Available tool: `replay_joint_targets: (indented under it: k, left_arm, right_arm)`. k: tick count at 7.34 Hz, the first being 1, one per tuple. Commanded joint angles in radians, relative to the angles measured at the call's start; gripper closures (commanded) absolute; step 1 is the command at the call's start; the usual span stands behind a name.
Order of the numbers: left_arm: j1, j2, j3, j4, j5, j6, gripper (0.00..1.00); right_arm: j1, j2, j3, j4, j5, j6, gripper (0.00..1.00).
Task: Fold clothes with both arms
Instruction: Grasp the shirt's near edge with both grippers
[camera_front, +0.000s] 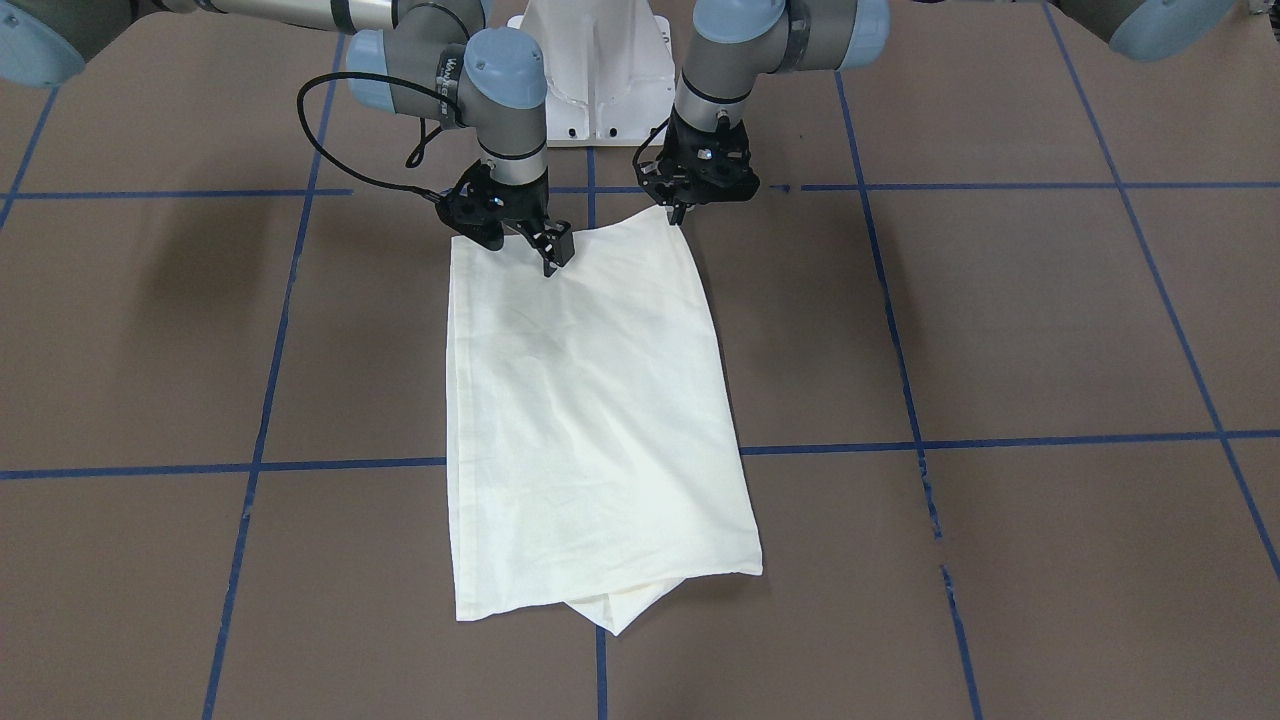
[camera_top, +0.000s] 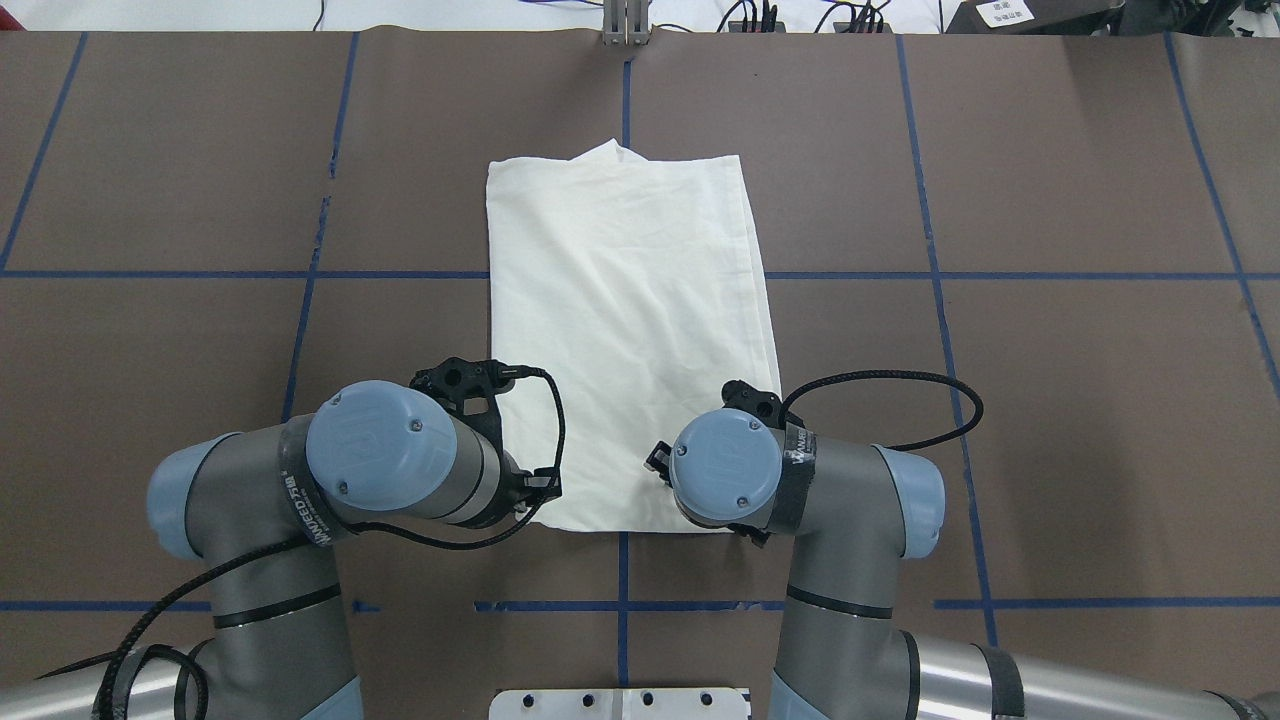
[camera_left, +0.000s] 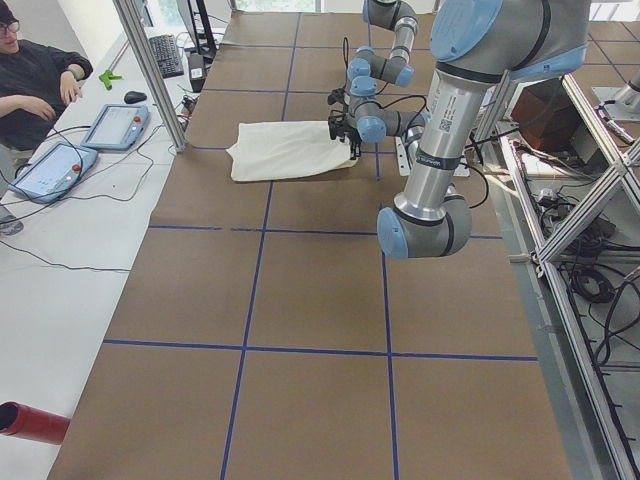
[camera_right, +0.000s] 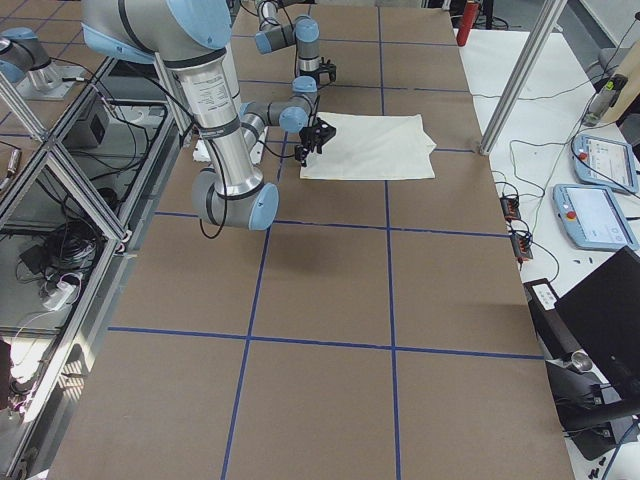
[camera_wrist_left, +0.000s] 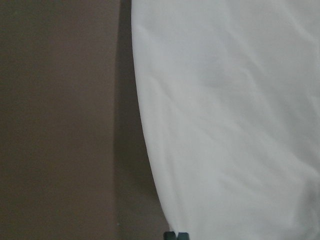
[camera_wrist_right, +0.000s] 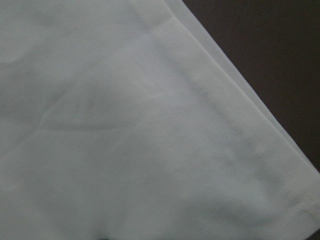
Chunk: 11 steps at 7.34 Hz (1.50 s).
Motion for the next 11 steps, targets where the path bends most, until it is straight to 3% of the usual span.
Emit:
replay_joint_targets:
  k: [1, 5, 6, 7, 8, 11]
  left_arm:
    - [0.000, 0.000, 0.002, 0.000, 0.000, 0.000, 1.00]
    - [0.000, -0.011, 0.000, 0.000, 0.000, -0.002, 1.00]
    - [0.000, -0.011, 0.000, 0.000, 0.000, -0.002, 1.00]
    - [0.000, -0.012, 0.000, 0.000, 0.000, -0.003, 1.00]
    - [0.000, -0.012, 0.000, 0.000, 0.000, -0.003, 1.00]
    - [0.000, -0.015, 0.002, 0.000, 0.000, -0.002, 1.00]
  right_arm:
    - [-0.014, 0.005, 0.000, 0.001, -0.010, 0.025, 0.00]
    - [-0.019, 0.009, 0.000, 0.000, -0.008, 0.027, 0.00]
    - [-0.018, 0.009, 0.006, -0.002, -0.008, 0.034, 0.25]
    - [-0.018, 0.008, 0.006, -0.002, -0.007, 0.034, 0.56]
    - [-0.014, 0.009, 0.006, -0.002, -0.005, 0.034, 0.76]
    - [0.002, 0.017, 0.006, -0.002, 0.001, 0.030, 1.00]
